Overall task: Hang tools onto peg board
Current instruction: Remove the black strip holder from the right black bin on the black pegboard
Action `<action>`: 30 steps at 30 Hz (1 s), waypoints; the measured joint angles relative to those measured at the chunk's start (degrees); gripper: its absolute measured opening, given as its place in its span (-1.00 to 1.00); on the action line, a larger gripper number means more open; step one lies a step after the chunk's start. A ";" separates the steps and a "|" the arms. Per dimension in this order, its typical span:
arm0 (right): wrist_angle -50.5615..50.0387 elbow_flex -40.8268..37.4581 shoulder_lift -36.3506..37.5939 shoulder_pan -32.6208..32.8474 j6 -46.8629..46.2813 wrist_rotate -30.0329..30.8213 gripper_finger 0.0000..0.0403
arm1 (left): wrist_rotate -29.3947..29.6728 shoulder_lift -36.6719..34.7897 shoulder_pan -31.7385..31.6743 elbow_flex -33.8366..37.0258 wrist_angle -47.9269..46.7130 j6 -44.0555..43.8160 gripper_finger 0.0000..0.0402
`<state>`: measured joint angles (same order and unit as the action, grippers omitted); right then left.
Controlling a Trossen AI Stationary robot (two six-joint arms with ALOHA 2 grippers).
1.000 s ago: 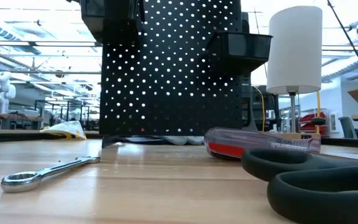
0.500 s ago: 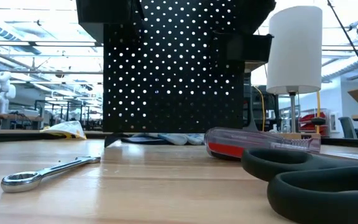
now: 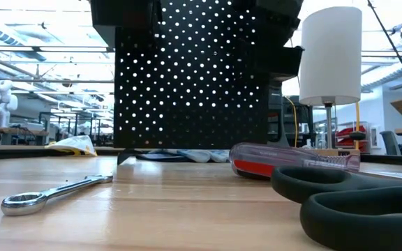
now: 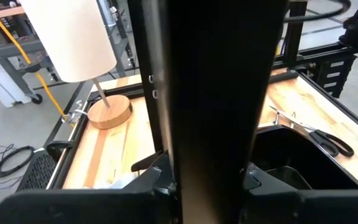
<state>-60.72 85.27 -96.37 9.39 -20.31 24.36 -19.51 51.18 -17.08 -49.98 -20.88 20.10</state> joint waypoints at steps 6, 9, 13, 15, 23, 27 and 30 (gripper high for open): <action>1.85 1.70 -0.05 2.74 0.36 -0.38 -0.15 | -0.51 0.00 0.02 0.00 0.09 0.71 -0.67; 1.76 4.13 -0.05 5.17 0.65 4.03 -0.16 | -0.66 0.00 0.09 0.00 0.15 1.42 -0.67; 0.17 8.81 -0.05 8.20 0.03 8.32 -0.27 | -0.61 0.00 0.09 0.00 0.15 1.40 -0.67; -2.20 11.31 -0.05 9.95 -1.57 10.21 -0.40 | -0.50 0.00 0.09 0.00 0.15 1.32 -0.67; -12.77 14.99 -0.01 17.56 -14.10 17.82 -0.97 | -0.21 0.02 0.07 0.02 0.54 1.42 -0.67; -19.16 13.56 -0.01 20.63 -25.33 20.36 -0.99 | -0.17 0.02 0.08 0.11 0.95 1.92 -0.67; -19.49 12.00 -0.10 22.43 -29.35 22.24 -1.00 | 0.19 0.07 0.38 0.13 1.60 3.58 -0.67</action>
<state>-80.21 97.27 -96.47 31.82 -49.67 46.59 -19.31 51.24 -16.71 -49.84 -19.28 23.68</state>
